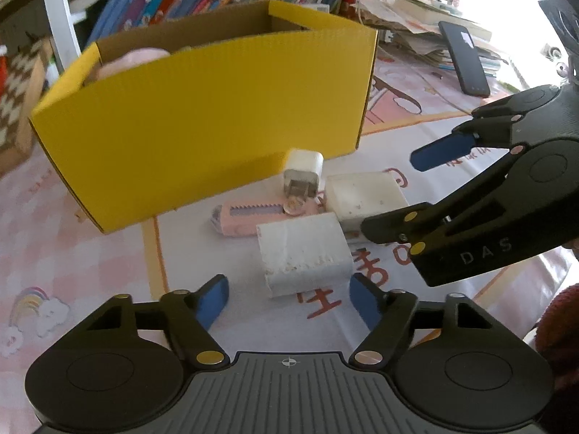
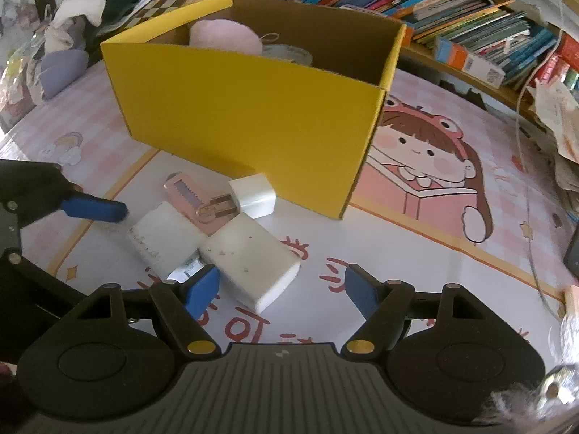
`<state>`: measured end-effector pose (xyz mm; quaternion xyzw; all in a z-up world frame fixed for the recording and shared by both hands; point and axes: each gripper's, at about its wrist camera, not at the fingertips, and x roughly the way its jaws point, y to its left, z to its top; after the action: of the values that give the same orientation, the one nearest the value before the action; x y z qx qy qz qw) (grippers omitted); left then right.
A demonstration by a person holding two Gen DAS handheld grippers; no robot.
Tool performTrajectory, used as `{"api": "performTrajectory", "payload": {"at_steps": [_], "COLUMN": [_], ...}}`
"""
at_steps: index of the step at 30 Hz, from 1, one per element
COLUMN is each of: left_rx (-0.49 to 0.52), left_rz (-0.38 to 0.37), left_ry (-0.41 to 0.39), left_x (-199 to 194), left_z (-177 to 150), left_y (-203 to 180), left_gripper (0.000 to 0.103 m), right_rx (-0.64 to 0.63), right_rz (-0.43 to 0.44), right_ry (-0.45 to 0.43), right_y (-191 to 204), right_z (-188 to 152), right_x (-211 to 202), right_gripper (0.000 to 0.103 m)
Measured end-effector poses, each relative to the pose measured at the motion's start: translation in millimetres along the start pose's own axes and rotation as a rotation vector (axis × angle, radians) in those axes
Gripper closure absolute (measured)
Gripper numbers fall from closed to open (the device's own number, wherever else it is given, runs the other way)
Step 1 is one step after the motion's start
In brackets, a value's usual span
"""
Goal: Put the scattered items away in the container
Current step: 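Grasp the white charger block with the left gripper while the right gripper grasps the white plug charger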
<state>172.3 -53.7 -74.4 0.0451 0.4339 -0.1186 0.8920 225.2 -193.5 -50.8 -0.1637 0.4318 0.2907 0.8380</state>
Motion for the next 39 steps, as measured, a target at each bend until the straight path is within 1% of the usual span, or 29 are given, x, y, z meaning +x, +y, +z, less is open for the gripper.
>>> {"api": "performTrajectory", "payload": {"at_steps": [1, 3, 4, 5, 6, 7, 8, 9, 12, 15, 17, 18, 19, 20, 24, 28, 29, 30, 33, 36, 39], "left_rx": [0.015, 0.028, 0.030, 0.033, 0.036, 0.032, 0.019, 0.008, -0.028, -0.058, -0.069, -0.075, -0.077, -0.076, -0.071, -0.074, -0.074, -0.074, -0.077, -0.083, -0.088], "left_rz": [0.004, -0.007, -0.011, -0.011, -0.007, 0.005, 0.013, 0.021, 0.060, 0.083, 0.093, 0.112, 0.114, 0.116, 0.118, 0.123, 0.124, 0.124, 0.124, 0.121, 0.121], "left_ry": [-0.005, -0.017, -0.024, -0.024, -0.020, -0.013, -0.008, -0.005, 0.007, 0.010, 0.011, 0.024, 0.023, 0.023, 0.025, 0.031, 0.030, 0.028, 0.014, -0.002, -0.015], "left_x": [0, 0, -1, -2, -3, -4, -6, -7, -14, -19, -21, -21, -22, -22, -25, -28, -30, -31, -36, -40, -43], "left_z": [-1, -2, -2, -2, -2, -2, -3, -3, -7, -10, -12, -13, -13, -13, -15, -17, -17, -17, -18, -17, -17], "left_y": [-1, -1, 0, 0, 1, 2, 5, 8, 19, 28, 31, 32, 32, 32, 31, 32, 32, 33, 34, 35, 37], "left_gripper": [0.032, 0.041, 0.044, 0.053, 0.056, 0.056, 0.056, 0.056, 0.056, 0.056, 0.056, 0.056, 0.056, 0.056, 0.056, 0.056, 0.056, 0.056, 0.056, 0.058, 0.058], "right_rx": [-0.004, -0.014, -0.019, -0.025, -0.032, -0.037, -0.042, -0.048, -0.051, -0.030, -0.027, -0.029, -0.033, -0.037, -0.048, -0.039, -0.035, -0.031, -0.006, 0.005, 0.001], "right_rz": [0.004, 0.013, 0.016, 0.018, 0.022, 0.030, 0.041, 0.049, 0.044, 0.048, 0.044, 0.041, 0.039, 0.040, 0.037, 0.033, 0.033, 0.027, 0.029, 0.040, 0.048], "right_ry": [0.004, 0.011, 0.013, 0.017, 0.021, 0.024, 0.028, 0.033, 0.033, 0.033, 0.035, 0.036, 0.038, 0.039, 0.042, 0.042, 0.042, 0.038, 0.032, 0.019, -0.012], "right_y": [1, 3, 4, 6, 7, 9, 11, 13, 16, 15, 15, 16, 17, 18, 21, 22, 22, 22, 17, 18, 20], "right_z": [0, 0, 0, 0, 1, 1, 2, 2, 4, 5, 5, 6, 6, 6, 6, 7, 7, 8, 9, 9, 11], "right_x": [1, 4, 5, 7, 9, 10, 12, 14, 18, 19, 19, 19, 19, 19, 21, 23, 23, 23, 20, 14, 6], "right_gripper": [0.027, 0.027, 0.027, 0.028, 0.030, 0.033, 0.043, 0.049, 0.050, 0.051, 0.050, 0.049, 0.048, 0.044, 0.039, 0.038, 0.041, 0.049, 0.057, 0.061, 0.063]}}
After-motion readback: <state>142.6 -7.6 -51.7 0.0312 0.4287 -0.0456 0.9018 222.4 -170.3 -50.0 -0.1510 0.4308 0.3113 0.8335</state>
